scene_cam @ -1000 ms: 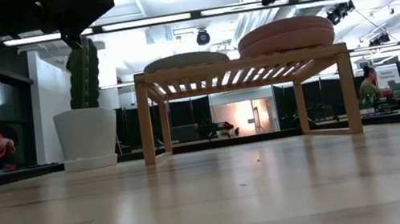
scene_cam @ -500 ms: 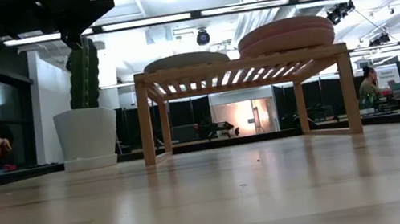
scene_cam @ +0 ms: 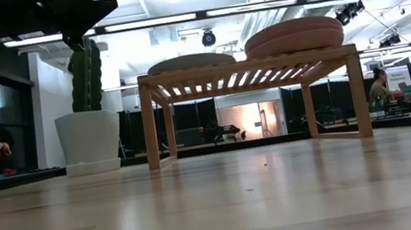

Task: Place and stack plates onto a shelf
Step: Stack the blue plate on top of the other blue plate on the shelf

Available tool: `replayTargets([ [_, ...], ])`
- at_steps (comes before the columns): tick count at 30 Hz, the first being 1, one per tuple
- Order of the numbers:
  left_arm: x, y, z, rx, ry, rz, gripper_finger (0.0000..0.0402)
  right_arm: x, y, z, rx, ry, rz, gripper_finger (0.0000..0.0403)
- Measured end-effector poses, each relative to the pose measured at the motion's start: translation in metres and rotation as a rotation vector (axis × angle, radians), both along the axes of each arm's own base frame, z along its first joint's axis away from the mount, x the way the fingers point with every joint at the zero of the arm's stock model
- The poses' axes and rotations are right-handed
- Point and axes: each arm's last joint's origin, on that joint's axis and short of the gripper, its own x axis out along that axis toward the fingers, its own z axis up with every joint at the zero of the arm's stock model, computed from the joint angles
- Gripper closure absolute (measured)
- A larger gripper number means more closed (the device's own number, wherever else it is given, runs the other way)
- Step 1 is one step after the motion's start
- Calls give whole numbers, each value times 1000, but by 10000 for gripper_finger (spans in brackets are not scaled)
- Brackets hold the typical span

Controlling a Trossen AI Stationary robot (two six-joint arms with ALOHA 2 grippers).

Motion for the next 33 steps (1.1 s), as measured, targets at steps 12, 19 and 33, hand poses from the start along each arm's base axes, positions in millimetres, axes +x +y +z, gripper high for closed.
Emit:
replayTargets([
  [12,0,0,0,0,0,0,248,-39,33,-59,179,86,-114,258],
  [19,0,0,0,0,-1,0,248,-63,24,-117,360,418,-187,258],
  [33,0,1,0,17,0,8,248,-77,11,-168,516,639,-68,258],
])
